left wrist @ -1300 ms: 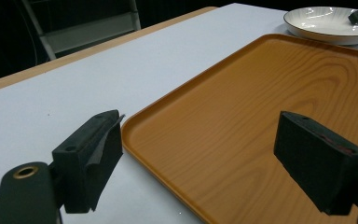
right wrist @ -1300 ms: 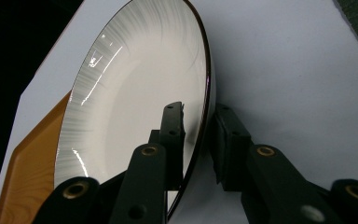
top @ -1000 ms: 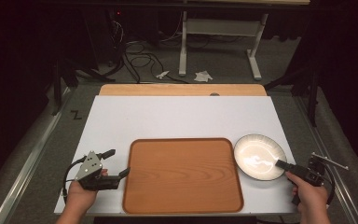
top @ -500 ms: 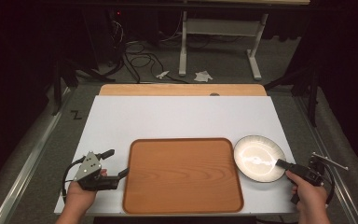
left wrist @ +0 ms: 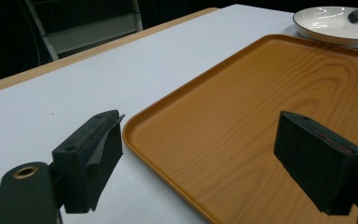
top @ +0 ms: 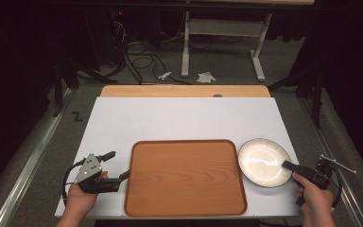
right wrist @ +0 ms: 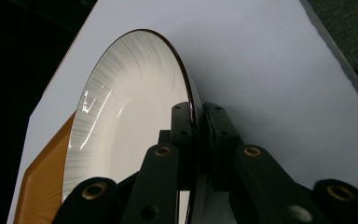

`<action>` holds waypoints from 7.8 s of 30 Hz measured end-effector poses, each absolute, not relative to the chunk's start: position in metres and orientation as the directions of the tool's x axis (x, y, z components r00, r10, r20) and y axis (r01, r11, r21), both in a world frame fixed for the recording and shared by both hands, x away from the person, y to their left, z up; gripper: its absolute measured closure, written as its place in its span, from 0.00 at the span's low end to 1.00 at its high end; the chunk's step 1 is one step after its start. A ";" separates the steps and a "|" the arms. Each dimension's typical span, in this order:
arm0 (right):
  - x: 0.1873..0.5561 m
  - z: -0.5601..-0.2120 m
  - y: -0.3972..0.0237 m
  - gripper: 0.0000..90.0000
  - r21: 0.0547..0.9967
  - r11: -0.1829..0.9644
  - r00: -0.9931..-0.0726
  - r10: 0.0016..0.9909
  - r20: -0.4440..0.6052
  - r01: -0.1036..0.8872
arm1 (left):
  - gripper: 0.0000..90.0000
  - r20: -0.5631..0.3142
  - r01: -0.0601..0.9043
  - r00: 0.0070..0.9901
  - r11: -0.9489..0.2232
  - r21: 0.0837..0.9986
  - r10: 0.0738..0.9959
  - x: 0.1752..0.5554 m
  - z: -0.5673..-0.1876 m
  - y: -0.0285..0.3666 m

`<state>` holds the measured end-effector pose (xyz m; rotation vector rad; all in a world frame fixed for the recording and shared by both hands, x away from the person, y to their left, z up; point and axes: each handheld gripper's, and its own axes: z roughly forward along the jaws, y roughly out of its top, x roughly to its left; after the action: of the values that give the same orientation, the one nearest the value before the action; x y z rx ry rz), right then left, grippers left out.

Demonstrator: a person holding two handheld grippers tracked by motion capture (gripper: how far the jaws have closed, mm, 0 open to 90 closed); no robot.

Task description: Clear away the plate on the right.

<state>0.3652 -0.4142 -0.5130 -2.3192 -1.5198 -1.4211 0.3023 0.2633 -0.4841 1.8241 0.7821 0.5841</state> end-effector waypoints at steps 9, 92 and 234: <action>0.363 -0.509 -0.418 0.94 0.442 -0.531 0.101 0.714 0.693 0.722 | 0.18 0.035 0.245 0.671 -0.266 0.932 0.741 0.302 -0.484 0.264; 0.404 -0.463 -0.250 0.94 0.579 -0.205 -0.326 0.658 0.679 0.789 | 0.18 0.031 0.245 0.661 -0.255 0.935 0.750 0.301 -0.484 0.267; 0.355 -0.466 -0.313 0.00 0.824 0.093 -0.390 0.906 0.162 0.559 | 0.18 0.027 0.263 0.648 -0.257 0.930 0.761 0.300 -0.485 0.265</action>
<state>0.3551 -0.3131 -0.4658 -1.8619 -2.5752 -1.5707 0.3004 0.2646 -0.4854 1.8181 0.8191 0.5934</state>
